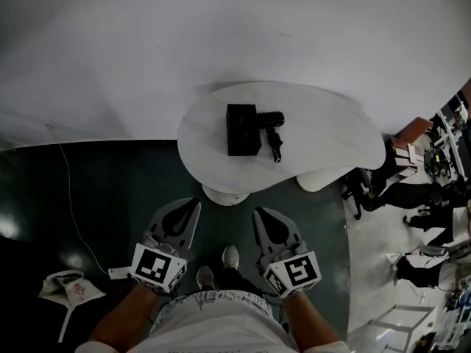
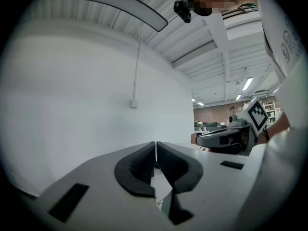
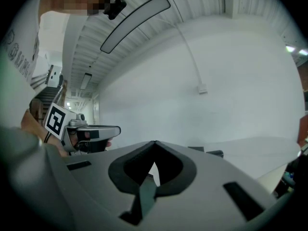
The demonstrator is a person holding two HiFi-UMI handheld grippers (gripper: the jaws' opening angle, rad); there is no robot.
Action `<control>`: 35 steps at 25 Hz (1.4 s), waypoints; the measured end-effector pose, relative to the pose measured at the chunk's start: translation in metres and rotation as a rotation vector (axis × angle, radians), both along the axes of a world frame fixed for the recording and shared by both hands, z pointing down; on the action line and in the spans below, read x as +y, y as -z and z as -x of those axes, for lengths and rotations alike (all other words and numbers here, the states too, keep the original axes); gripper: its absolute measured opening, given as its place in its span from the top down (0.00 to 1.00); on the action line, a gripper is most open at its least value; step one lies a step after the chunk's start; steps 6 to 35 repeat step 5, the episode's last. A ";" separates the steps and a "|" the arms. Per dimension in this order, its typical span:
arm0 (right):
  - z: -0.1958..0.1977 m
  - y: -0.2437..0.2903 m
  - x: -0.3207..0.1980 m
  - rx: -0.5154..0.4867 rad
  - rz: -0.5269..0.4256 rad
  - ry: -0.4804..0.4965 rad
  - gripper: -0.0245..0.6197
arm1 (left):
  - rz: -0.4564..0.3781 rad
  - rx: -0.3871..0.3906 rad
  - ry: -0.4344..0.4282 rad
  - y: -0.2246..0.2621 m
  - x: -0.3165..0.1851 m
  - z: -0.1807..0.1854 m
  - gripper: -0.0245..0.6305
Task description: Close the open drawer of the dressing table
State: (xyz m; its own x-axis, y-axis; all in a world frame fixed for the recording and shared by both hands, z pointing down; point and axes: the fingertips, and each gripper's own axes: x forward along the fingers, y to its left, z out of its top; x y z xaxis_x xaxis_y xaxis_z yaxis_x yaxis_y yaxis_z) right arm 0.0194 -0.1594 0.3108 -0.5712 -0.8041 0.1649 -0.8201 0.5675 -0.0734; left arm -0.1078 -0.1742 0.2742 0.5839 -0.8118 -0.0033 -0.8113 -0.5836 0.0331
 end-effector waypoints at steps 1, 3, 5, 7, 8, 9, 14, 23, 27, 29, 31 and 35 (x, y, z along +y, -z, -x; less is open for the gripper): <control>0.000 0.000 0.000 0.001 0.001 0.000 0.95 | -0.001 -0.002 -0.001 0.000 0.000 0.000 0.93; 0.000 0.001 -0.002 0.002 0.001 0.000 0.95 | -0.002 -0.006 -0.004 0.000 -0.002 0.000 0.93; -0.001 0.002 -0.003 0.003 0.001 0.001 0.95 | -0.001 -0.006 -0.006 0.001 -0.003 -0.001 0.93; -0.001 0.002 -0.003 0.003 0.001 0.001 0.95 | -0.001 -0.006 -0.006 0.001 -0.003 -0.001 0.93; -0.001 0.002 -0.003 0.003 0.001 0.001 0.95 | -0.001 -0.006 -0.006 0.001 -0.003 -0.001 0.93; -0.001 0.002 -0.003 0.003 0.001 0.001 0.95 | -0.001 -0.006 -0.006 0.001 -0.003 -0.001 0.93; -0.001 0.002 -0.003 0.003 0.001 0.001 0.95 | -0.001 -0.006 -0.006 0.001 -0.003 -0.001 0.93; -0.001 0.002 -0.003 0.003 0.001 0.001 0.95 | -0.001 -0.006 -0.006 0.001 -0.003 -0.001 0.93; -0.001 0.002 -0.003 0.003 0.001 0.001 0.95 | -0.001 -0.006 -0.006 0.001 -0.003 -0.001 0.93; -0.001 0.002 -0.003 0.003 0.001 0.001 0.95 | -0.001 -0.006 -0.006 0.001 -0.003 -0.001 0.93; -0.001 0.002 -0.003 0.003 0.001 0.001 0.95 | -0.001 -0.006 -0.006 0.001 -0.003 -0.001 0.93; -0.001 0.002 -0.003 0.003 0.001 0.001 0.95 | -0.001 -0.006 -0.006 0.001 -0.003 -0.001 0.93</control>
